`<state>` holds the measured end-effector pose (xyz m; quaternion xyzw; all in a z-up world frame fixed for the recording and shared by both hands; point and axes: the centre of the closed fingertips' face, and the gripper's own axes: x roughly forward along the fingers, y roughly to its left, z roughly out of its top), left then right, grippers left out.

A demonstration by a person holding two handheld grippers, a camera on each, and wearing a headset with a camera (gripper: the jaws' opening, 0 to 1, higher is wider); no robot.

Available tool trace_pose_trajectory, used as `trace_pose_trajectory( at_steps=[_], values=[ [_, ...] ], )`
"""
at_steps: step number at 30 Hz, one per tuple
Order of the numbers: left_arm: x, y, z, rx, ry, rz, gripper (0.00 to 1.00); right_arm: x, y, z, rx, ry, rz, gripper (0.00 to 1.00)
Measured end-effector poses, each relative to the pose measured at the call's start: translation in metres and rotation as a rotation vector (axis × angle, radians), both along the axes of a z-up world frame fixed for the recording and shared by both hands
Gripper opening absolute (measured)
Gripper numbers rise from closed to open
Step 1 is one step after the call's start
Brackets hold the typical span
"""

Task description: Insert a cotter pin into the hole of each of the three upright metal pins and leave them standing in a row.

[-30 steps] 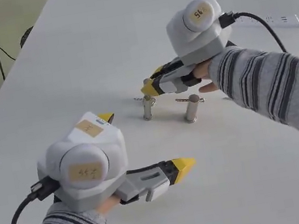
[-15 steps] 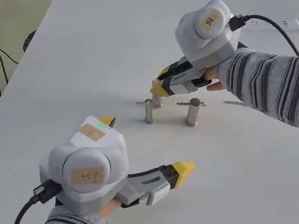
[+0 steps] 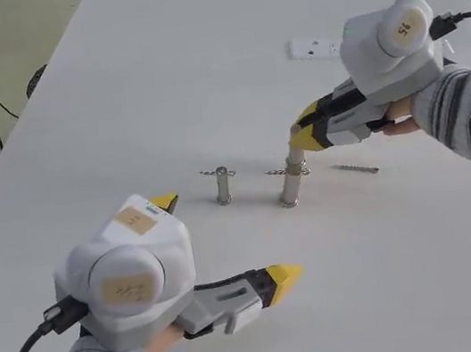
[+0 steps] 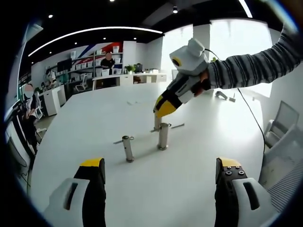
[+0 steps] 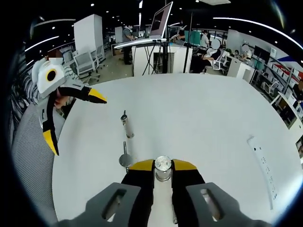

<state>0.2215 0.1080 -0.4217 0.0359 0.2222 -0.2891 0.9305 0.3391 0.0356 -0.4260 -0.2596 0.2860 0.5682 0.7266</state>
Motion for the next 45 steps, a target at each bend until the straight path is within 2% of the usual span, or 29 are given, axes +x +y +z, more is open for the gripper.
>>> trace_pose_trajectory(
  at_steps=[3,8,18,32,45],
  values=[
    [-0.001,-0.002,0.001,0.002,-0.001,-0.007,0.96,-0.007,-0.019,0.0,-0.017,0.002,0.003,0.07],
    [-0.004,-0.005,0.003,0.011,-0.001,-0.017,0.96,-0.018,-0.038,-0.001,-0.028,0.011,-0.005,0.07],
    [-0.013,-0.007,0.005,0.012,0.004,-0.019,0.95,-0.041,-0.057,-0.008,-0.04,0.024,-0.017,0.07],
    [-0.02,-0.009,0.01,-0.005,-0.005,-0.014,0.95,-0.076,-0.049,-0.011,-0.013,0.035,0.016,0.07],
    [-0.022,-0.007,0.01,-0.006,-0.011,-0.006,0.95,-0.095,-0.028,-0.012,0.002,0.031,0.068,0.08]
  ],
)
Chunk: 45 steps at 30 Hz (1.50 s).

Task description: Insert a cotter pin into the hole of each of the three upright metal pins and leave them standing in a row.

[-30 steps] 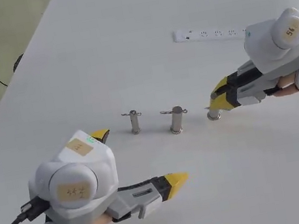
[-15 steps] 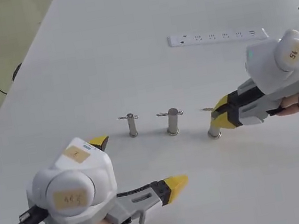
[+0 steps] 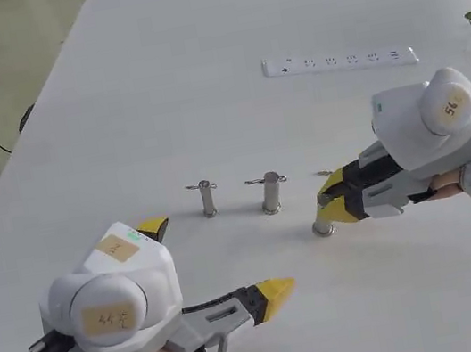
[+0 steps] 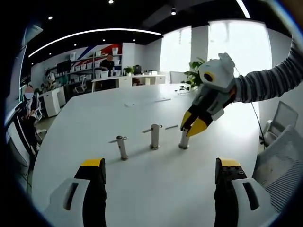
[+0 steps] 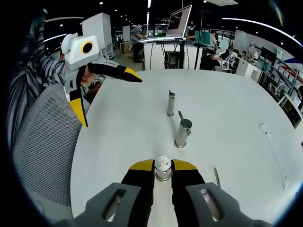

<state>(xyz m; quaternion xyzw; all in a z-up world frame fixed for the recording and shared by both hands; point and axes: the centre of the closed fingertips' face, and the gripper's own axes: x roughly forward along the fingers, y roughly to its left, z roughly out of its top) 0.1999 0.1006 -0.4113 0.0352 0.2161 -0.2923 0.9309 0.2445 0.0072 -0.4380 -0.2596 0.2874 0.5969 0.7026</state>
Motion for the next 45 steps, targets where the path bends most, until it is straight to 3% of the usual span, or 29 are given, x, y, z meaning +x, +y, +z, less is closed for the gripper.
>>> trace_pose_trajectory(
  at_steps=[10,27,32,45],
  values=[
    [-0.001,0.001,0.0,-0.005,-0.001,0.004,0.95,-0.006,0.007,-0.005,-0.006,0.001,0.035,0.08],
    [-0.002,0.0,-0.002,0.0,0.012,0.002,0.95,-0.008,0.008,-0.007,0.0,0.021,0.019,0.09],
    [-0.002,-0.001,-0.001,0.005,0.011,-0.003,0.95,-0.008,0.007,-0.006,-0.007,0.003,0.029,0.13],
    [-0.002,-0.002,0.001,0.004,0.003,0.006,0.97,0.006,-0.019,0.01,0.005,0.016,-0.049,0.22]
  ],
)
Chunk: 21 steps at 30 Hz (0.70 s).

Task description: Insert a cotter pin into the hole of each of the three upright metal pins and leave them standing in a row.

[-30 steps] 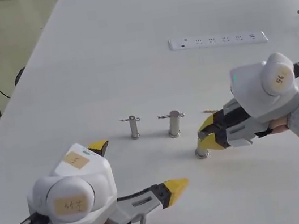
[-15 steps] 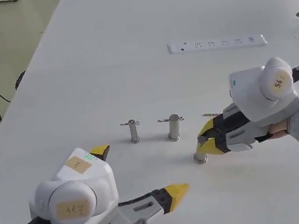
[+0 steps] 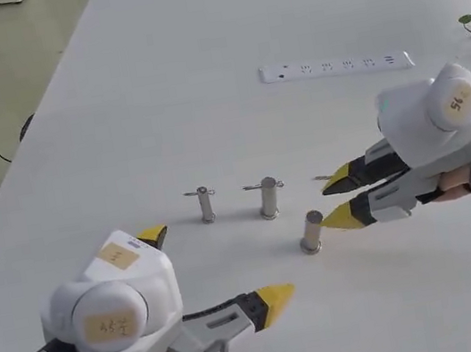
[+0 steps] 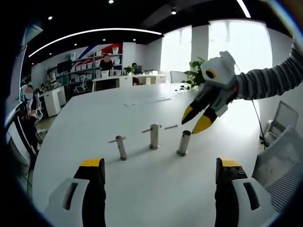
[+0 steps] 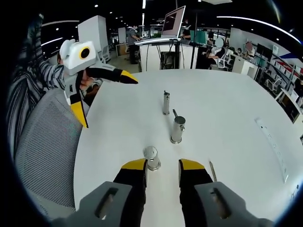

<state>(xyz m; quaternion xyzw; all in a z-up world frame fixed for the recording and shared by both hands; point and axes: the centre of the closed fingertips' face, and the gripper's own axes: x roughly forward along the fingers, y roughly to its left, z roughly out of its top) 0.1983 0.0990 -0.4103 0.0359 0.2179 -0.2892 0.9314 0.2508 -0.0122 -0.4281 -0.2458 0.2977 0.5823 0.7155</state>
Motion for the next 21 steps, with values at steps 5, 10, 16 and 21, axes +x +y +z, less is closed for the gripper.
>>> trace_pose_trajectory(
  at_steps=[5,10,16,21],
  values=[
    [0.001,0.0,0.001,0.0,-0.002,0.002,0.97,0.01,-0.012,0.003,-0.007,0.016,-0.04,0.23],
    [0.001,0.0,0.001,0.0,-0.002,0.003,0.97,0.03,-0.025,-0.001,-0.029,0.017,-0.115,0.23],
    [0.003,0.001,0.001,0.0,0.002,0.004,0.97,0.05,-0.032,-0.007,-0.048,0.044,-0.177,0.22],
    [0.004,0.002,0.001,-0.003,0.001,0.008,0.97,0.066,-0.038,-0.02,-0.116,0.037,-0.175,0.21]
  ],
)
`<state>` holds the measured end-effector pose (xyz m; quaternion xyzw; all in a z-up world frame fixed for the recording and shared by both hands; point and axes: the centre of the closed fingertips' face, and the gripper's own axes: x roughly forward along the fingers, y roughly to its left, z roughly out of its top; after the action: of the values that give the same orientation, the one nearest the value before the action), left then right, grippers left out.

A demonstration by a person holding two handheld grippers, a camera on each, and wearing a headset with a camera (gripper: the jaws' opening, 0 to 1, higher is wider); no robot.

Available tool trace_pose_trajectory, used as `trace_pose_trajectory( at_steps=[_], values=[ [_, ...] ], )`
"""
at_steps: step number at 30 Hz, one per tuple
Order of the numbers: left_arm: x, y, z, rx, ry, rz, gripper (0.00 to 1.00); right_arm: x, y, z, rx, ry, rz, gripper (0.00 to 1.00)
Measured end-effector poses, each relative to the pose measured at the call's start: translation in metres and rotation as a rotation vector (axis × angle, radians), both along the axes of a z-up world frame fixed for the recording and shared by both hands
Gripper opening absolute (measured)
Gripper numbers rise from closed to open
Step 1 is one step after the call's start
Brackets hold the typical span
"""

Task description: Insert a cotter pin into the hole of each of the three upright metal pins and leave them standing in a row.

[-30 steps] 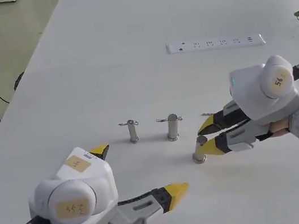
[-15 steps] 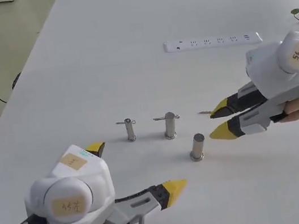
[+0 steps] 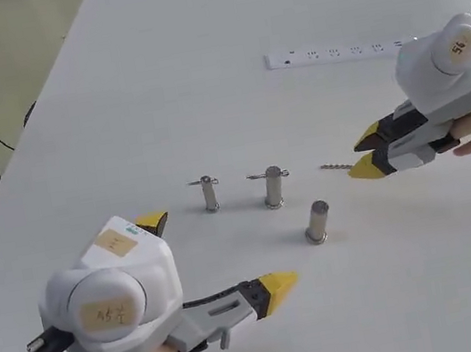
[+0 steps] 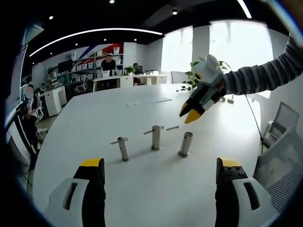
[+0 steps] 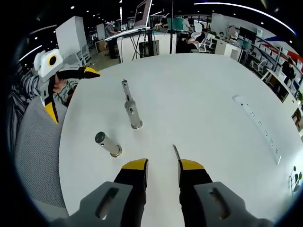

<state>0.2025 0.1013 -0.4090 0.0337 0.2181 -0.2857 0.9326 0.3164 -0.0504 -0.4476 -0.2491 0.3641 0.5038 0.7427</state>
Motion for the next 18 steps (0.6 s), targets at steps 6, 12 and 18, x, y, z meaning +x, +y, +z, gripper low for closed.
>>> trace_pose_trajectory(
  at_steps=[6,12,18],
  values=[
    [0.002,0.003,0.0,-0.034,0.016,0.016,0.96,0.018,-0.006,-0.02,-0.052,0.034,-0.004,0.17],
    [0.005,0.006,-0.001,-0.027,0.016,0.027,0.96,0.024,-0.004,-0.032,-0.094,0.045,0.004,0.12],
    [0.006,0.01,-0.004,-0.011,0.017,0.034,0.95,0.024,-0.007,-0.043,-0.151,0.044,0.033,0.07]
  ],
)
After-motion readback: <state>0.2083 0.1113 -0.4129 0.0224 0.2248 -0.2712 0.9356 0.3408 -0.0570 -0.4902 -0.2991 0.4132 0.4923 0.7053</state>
